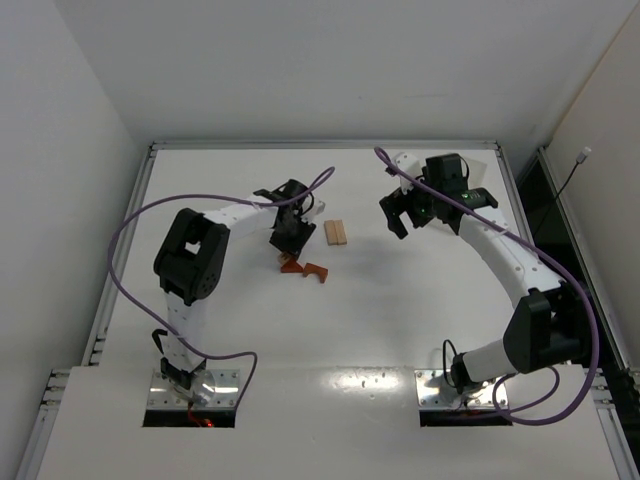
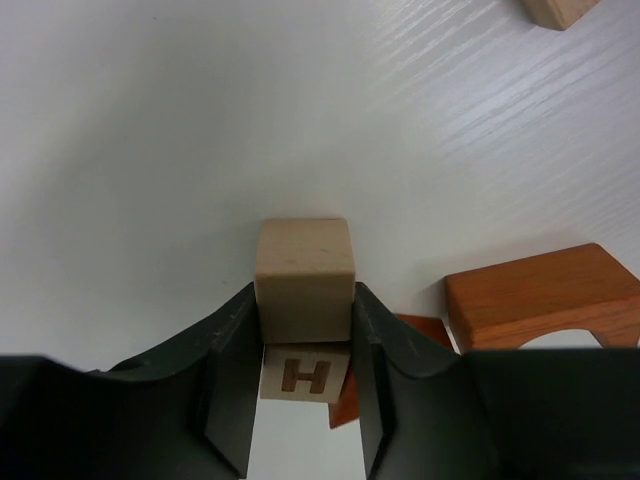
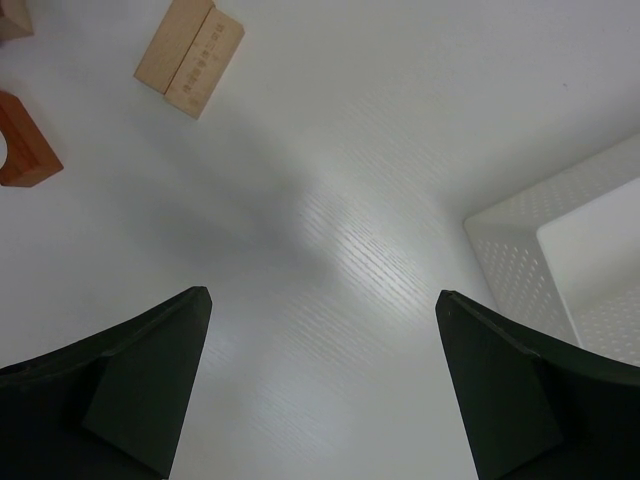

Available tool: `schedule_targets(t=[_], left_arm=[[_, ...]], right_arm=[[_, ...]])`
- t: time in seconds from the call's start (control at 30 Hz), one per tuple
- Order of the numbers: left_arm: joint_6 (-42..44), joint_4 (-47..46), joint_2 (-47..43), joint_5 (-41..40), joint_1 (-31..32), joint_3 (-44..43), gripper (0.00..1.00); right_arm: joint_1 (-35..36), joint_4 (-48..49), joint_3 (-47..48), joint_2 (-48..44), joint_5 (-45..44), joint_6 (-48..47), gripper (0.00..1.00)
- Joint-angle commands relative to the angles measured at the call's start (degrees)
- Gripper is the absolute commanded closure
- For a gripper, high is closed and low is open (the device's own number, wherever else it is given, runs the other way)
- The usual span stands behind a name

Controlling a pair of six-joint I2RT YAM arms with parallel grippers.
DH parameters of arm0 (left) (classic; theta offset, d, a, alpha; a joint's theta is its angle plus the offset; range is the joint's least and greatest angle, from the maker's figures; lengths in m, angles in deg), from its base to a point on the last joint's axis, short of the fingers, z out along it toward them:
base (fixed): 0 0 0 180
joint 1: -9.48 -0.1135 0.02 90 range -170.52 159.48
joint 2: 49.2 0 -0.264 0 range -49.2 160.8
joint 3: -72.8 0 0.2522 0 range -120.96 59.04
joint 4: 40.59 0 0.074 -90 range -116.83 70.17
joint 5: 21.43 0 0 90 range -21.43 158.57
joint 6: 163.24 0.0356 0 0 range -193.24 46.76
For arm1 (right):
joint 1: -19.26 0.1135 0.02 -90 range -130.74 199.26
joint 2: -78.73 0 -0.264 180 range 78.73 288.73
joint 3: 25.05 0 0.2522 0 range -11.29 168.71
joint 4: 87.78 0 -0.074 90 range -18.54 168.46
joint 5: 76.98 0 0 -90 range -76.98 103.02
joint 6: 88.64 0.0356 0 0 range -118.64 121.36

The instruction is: Build the wood block tower

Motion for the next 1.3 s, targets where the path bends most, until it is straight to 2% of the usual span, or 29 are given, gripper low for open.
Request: schedule_targets(t=[0.0,0.07,0.1,0.13,0.23,0.4,0.53,0.7,0.8,0.83,0.93,1.13,1.27], left_arm=[[0.3,-0.9,1.2,0.7,0.7,-1.8,0.69],[0.3,-0.9,1.2,0.7,0.7,-2.4,0.78],[0.3,-0.9,1.2,0.7,0.7,-2.9,0.88],[0.3,-0.9,1.2,0.7,0.7,-3.5,0.92],[0.8,0.2,1.8,0.1,0.2,-4.2,1.0],[1.3,2.7,1.2,-1.0,0.2,-8.3,1.0],[1.3,6.1,1.9,-3.5,0.2,-15.7,1.0],[-6.1,14.5,9.6,-5.5,0.2,-33.3,1.0],[-12.5,17.2,12.8,-9.9,1.6,-38.5,1.0],[-14.9,17.8,13.4,-15.7,3.0,-38.5,1.0],[-22.1,19.2,13.4,-17.0,3.6,-39.3,1.0],[-30.3,18.4,12.8,-9.3,3.6,-38.7,1.0],[-34.8,15.5,11.5,-3.8,3.6,-37.6,1.0]], right_arm=[[-0.2,2.8,-0.1,-0.1,1.7,0.7,0.07],[-0.2,2.8,-0.1,-0.1,1.7,0.7,0.07],[-0.2,2.8,-0.1,-0.1,1.7,0.7,0.07],[-0.2,2.8,-0.1,0.4,1.7,0.7,0.07],[-0.2,3.3,0.4,0.4,1.7,0.7,0.07],[-0.2,3.3,0.4,0.4,1.7,0.7,0.07],[-0.2,4.3,1.0,1.0,1.7,1.9,0.07],[-0.8,6.5,0.3,1.0,-2.8,9.3,0.1],[-1.3,7.1,-0.2,0.4,-6.9,15.1,0.12],[-1.3,7.1,-0.8,0.4,-8.7,16.7,0.12],[-2.5,7.6,-1.3,-0.1,-14.5,21.4,0.14],[-4.6,6.5,-2.6,-0.6,-15.6,23.5,0.16],[-5.7,6.5,-3.8,-1.2,-13.4,24.0,0.17]])
